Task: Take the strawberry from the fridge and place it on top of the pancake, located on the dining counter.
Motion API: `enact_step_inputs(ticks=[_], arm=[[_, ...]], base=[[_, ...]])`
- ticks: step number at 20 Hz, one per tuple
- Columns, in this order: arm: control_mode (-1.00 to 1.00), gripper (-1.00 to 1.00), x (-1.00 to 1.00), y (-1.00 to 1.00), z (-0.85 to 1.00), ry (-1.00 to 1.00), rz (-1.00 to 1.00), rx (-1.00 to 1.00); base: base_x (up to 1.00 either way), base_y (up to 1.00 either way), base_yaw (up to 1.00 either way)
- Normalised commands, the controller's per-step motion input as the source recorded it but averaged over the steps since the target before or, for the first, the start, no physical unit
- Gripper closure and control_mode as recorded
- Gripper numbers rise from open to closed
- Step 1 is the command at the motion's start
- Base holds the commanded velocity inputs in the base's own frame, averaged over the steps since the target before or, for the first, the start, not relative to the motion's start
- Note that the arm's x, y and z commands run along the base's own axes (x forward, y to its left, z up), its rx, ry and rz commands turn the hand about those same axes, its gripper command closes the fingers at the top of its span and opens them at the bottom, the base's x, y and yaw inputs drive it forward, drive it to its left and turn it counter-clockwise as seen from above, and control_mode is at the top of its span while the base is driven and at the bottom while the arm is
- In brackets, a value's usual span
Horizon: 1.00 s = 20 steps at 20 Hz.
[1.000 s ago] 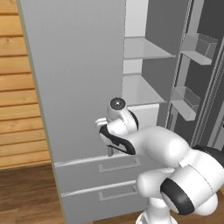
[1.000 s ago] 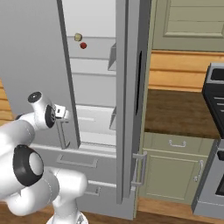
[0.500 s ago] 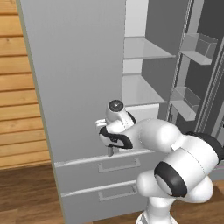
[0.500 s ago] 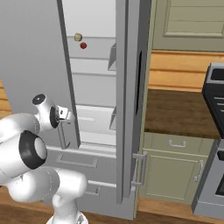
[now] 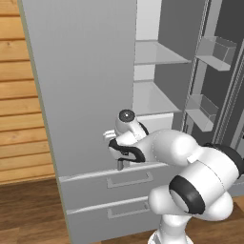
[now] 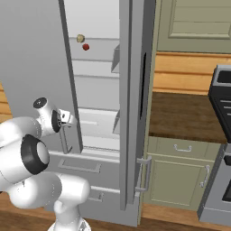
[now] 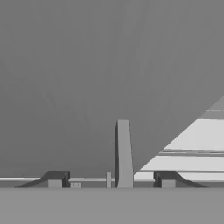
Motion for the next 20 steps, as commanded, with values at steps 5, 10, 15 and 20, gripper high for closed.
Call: enact_step_inputs(ticks=[5, 10, 15, 20], arm=[[-1.0, 1.0, -0.2, 0.12, -0.02, 0.0, -0.07, 0.0], [-1.0, 1.0, -0.58, 0.35, -0.01, 0.0, -0.13, 0.0], [-1.0, 1.0, -0.65, 0.36, -0.03, 0.0, -0.12, 0.0], [-1.0, 1.0, -0.63, 0.56, -0.04, 0.0, -0.09, 0.0]], base=[[0.0, 0.0, 0.0], [0.0, 0.0, 0.0], [0.0, 0.0, 0.0], [0.0, 0.0, 0.0]])
